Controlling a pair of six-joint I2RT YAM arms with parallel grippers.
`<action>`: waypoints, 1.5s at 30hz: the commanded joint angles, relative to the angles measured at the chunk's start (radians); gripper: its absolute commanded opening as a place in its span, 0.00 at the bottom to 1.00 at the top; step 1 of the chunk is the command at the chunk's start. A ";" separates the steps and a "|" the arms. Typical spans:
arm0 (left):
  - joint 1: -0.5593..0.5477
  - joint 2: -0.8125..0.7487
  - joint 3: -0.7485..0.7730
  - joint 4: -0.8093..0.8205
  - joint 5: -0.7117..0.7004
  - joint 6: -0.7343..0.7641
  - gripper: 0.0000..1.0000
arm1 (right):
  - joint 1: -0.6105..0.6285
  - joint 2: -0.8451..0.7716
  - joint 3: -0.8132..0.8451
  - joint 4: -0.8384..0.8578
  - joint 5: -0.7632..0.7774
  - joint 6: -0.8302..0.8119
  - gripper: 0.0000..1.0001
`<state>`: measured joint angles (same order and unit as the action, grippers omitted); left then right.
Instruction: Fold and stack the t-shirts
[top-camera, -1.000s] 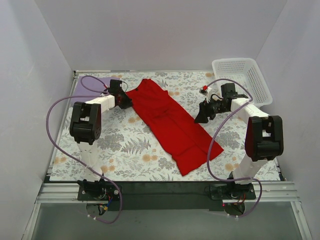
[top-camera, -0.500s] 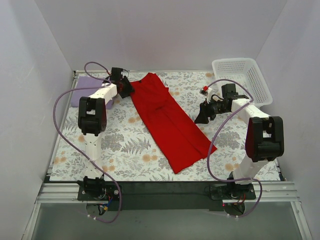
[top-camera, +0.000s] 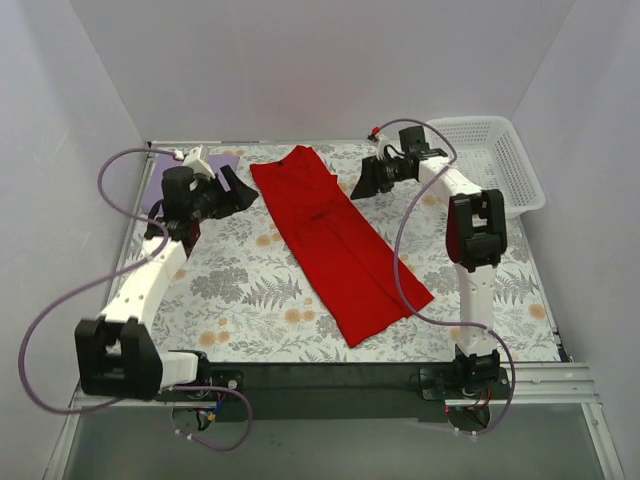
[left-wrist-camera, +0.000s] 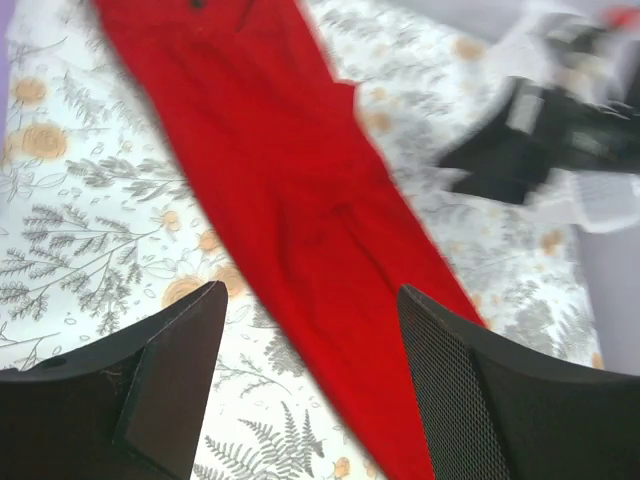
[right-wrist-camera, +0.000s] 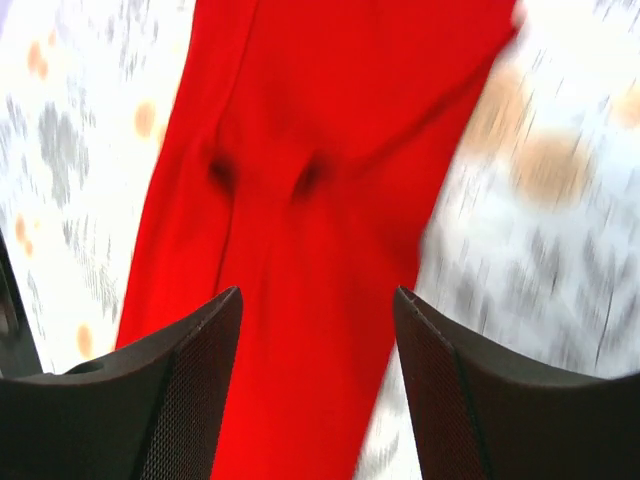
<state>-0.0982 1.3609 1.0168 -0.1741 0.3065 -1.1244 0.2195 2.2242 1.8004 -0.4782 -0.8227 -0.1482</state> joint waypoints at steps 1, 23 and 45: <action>0.038 -0.200 -0.208 0.055 0.166 0.034 0.68 | 0.044 0.139 0.226 0.102 0.028 0.359 0.68; 0.043 -0.447 -0.422 0.028 0.215 0.026 0.68 | 0.058 0.491 0.471 0.464 0.220 0.846 0.49; 0.043 -0.436 -0.425 0.033 0.226 0.018 0.68 | 0.041 0.499 0.517 0.535 0.174 0.863 0.01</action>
<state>-0.0570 0.9245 0.5777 -0.1497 0.5114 -1.1122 0.2703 2.7377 2.2517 0.0185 -0.6266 0.7414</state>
